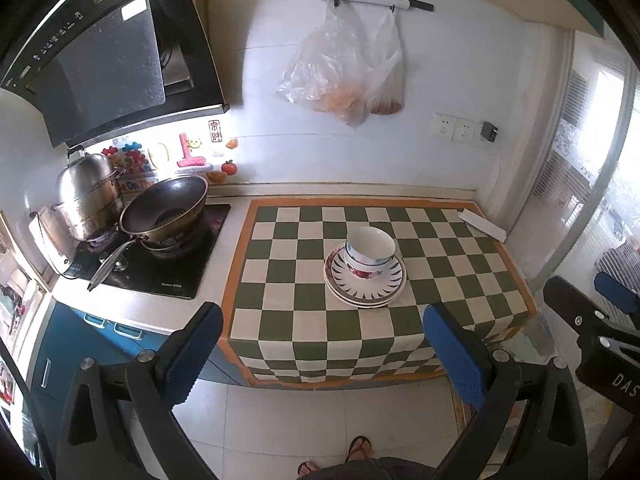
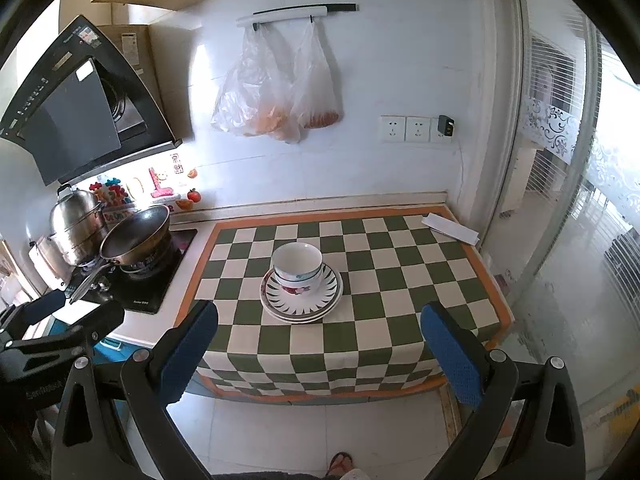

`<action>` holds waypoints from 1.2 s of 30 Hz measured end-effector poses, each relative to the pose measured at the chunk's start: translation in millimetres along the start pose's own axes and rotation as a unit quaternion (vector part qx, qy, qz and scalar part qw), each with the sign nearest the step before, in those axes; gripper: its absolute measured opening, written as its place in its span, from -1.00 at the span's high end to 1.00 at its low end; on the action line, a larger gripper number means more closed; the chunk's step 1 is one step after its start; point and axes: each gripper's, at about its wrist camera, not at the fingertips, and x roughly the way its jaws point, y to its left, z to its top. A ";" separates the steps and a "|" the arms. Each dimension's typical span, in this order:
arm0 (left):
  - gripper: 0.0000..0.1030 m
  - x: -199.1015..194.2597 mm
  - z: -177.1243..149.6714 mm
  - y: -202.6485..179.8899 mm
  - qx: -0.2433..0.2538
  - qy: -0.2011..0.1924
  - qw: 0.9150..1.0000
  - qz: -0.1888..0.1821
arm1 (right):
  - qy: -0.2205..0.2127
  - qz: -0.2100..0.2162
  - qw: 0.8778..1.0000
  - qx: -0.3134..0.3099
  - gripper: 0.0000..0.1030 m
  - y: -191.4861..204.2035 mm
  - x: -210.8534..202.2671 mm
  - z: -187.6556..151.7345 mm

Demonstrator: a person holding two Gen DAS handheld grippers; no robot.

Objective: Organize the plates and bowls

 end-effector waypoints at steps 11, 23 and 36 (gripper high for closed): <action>-0.99 -1.9 -1.4 0.6 -0.003 0.000 1.000 -0.004 | 0.002 -0.008 1.000 0.002 -1.00 0.6 2.0 2.8; -0.99 -2.1 3.1 1.6 -0.007 0.002 1.000 -0.005 | 0.006 -0.014 1.000 0.003 -1.00 4.9 8.5 0.8; -0.99 -1.0 3.8 3.4 -0.008 0.002 1.000 -0.004 | 0.004 -0.016 1.000 0.001 -1.00 8.8 14.7 1.7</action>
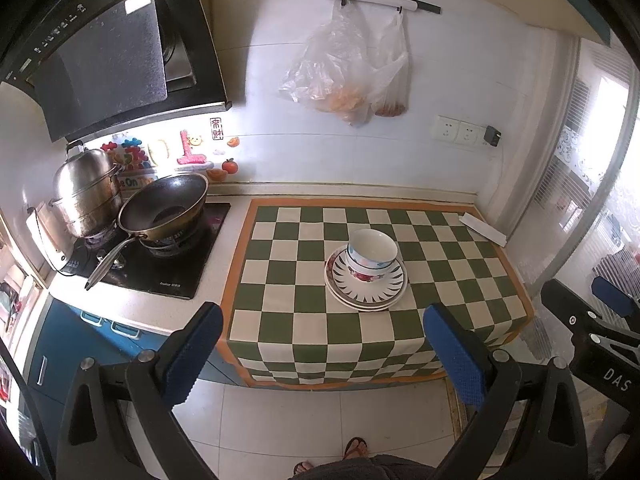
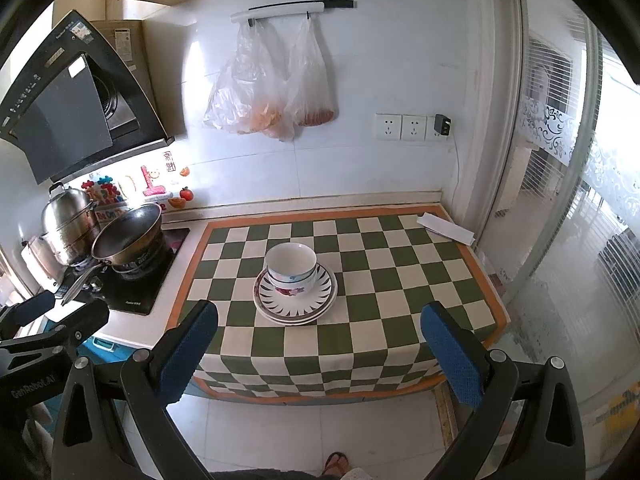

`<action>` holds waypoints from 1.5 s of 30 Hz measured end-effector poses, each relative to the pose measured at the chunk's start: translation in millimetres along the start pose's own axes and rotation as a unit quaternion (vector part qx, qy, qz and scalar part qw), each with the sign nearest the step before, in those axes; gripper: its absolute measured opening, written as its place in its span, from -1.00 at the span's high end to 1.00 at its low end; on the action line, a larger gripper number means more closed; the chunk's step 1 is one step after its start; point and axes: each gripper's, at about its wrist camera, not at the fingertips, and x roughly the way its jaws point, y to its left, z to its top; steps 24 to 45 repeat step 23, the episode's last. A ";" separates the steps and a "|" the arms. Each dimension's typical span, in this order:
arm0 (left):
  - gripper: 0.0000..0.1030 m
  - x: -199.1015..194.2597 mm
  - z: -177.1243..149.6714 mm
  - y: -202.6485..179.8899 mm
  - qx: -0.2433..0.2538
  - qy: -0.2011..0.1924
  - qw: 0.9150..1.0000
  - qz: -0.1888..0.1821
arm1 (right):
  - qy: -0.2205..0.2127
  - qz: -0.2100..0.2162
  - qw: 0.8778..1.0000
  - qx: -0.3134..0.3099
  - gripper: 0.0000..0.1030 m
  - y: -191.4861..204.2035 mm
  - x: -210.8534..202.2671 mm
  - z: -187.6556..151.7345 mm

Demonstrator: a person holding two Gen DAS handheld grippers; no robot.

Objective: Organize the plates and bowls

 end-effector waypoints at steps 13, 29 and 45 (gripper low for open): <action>-0.99 3.1 3.6 4.1 -0.003 0.002 1.000 0.000 | 0.003 -0.004 1.000 0.002 -1.00 1.2 0.8 -0.3; -0.99 3.9 2.5 -5.7 -0.005 -0.002 1.000 0.003 | 0.007 -0.006 1.000 0.003 -1.00 -1.6 0.8 1.3; -0.99 3.9 2.5 -5.7 -0.005 -0.002 1.000 0.003 | 0.007 -0.006 1.000 0.003 -1.00 -1.6 0.8 1.3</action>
